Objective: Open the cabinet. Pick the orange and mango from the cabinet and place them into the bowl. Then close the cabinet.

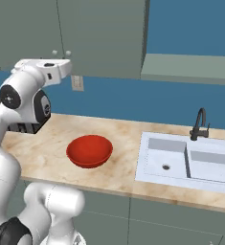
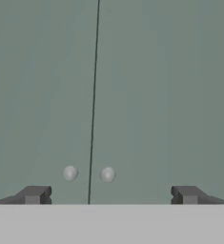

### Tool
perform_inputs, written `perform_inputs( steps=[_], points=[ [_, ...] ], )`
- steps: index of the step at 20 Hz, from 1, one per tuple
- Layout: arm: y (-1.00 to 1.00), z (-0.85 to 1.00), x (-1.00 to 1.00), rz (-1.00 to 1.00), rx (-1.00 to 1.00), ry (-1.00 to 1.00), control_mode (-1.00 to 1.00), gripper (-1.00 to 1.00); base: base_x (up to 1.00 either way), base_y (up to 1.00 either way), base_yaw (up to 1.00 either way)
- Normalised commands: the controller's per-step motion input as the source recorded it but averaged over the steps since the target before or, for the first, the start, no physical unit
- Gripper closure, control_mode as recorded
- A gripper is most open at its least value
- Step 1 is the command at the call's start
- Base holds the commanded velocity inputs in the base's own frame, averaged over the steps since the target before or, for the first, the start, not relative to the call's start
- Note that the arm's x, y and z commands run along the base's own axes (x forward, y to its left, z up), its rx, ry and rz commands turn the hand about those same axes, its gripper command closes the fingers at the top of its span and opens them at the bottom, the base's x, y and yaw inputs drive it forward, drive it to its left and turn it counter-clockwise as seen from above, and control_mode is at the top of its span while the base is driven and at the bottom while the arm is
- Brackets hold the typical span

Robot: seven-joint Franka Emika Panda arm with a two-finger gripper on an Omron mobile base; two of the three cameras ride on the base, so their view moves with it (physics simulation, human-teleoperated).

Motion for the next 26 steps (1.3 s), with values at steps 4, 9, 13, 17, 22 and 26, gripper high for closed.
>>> perform_inputs(
  steps=[4, 9, 13, 17, 22, 26],
  points=[
    [0.01, 0.0, 0.48, 0.0, 0.0, 0.07, -1.0, -1.0, 0.0, 0.0, 0.0],
    [0.0, -0.02, 0.42, 0.0, 0.0, 0.05, -1.0, -1.0, 0.0, 0.0, 0.0],
    [0.0, -0.18, 0.66, 0.0, 0.0, 0.07, -1.0, -1.0, 0.0, 0.0, 0.0],
    [0.0, -0.36, 0.9, 0.0, 0.0, 0.06, -1.0, -1.0, 0.0, 0.0, 0.0],
    [-0.02, -0.49, 1.0, 0.0, 0.0, 0.0, -1.0, -1.0, 0.0, 0.0, 0.0],
    [0.0, -0.29, 1.0, 0.0, 0.0, 0.01, -1.0, -1.0, 0.0, 0.0, 0.0]
  ],
)
